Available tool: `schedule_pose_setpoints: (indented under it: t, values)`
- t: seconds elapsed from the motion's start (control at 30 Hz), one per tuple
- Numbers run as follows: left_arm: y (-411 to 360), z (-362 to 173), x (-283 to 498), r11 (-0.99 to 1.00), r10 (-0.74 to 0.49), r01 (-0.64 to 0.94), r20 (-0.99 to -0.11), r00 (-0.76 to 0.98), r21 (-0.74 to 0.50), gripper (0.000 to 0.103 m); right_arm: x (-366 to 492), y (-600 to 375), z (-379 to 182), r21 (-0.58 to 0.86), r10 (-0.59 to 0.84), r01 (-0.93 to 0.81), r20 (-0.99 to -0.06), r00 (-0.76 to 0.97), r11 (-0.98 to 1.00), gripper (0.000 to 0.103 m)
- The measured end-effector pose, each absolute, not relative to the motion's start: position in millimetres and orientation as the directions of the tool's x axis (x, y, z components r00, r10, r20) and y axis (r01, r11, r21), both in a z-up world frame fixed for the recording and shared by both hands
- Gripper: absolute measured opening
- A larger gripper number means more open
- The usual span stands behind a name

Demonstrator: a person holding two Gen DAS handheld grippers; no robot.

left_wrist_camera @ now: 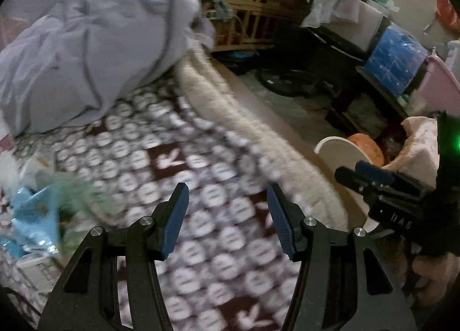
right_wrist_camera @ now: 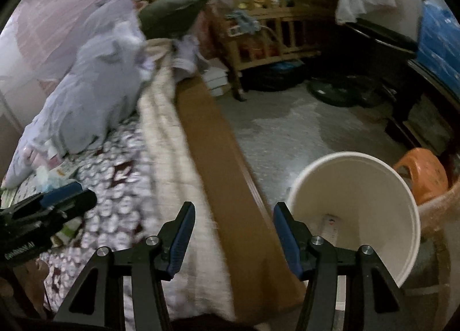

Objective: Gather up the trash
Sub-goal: 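Return both tools to the trash pile on the bed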

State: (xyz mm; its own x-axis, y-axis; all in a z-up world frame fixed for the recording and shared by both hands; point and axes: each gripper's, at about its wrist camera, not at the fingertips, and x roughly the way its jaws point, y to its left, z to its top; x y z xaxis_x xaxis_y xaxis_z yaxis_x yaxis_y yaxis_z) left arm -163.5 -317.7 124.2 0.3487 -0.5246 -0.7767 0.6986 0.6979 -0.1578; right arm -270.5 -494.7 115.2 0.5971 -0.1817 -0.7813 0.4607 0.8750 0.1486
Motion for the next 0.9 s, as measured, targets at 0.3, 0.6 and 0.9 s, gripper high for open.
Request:
schedule_pose_setpoints:
  t: [0.3,0.6,0.9]
  values:
    - [-234.0,132.0,-146.2,0.776,-0.465,0.612,-0.793,0.394,-0.151,0.055,-221.2,-423.5,113.5,0.196,-0.032,0.297,-0.785,0.618,0.934,0.055]
    - [-115.6,128.1,-120.2,0.882,-0.348,0.458,-0.811,0.471,-0.112,0.055,-178.8,-350.6,113.6,0.215,0.102,0.114,-0.784,0.612,0.97,0.056]
    - [-34.0,101.7,-94.0,0.95,-0.228,0.301,-0.852,0.471,-0.088,0.055,-126.6,-294.3,117.5,0.211,0.213,-0.07,-0.793,0.57,0.975,0.059]
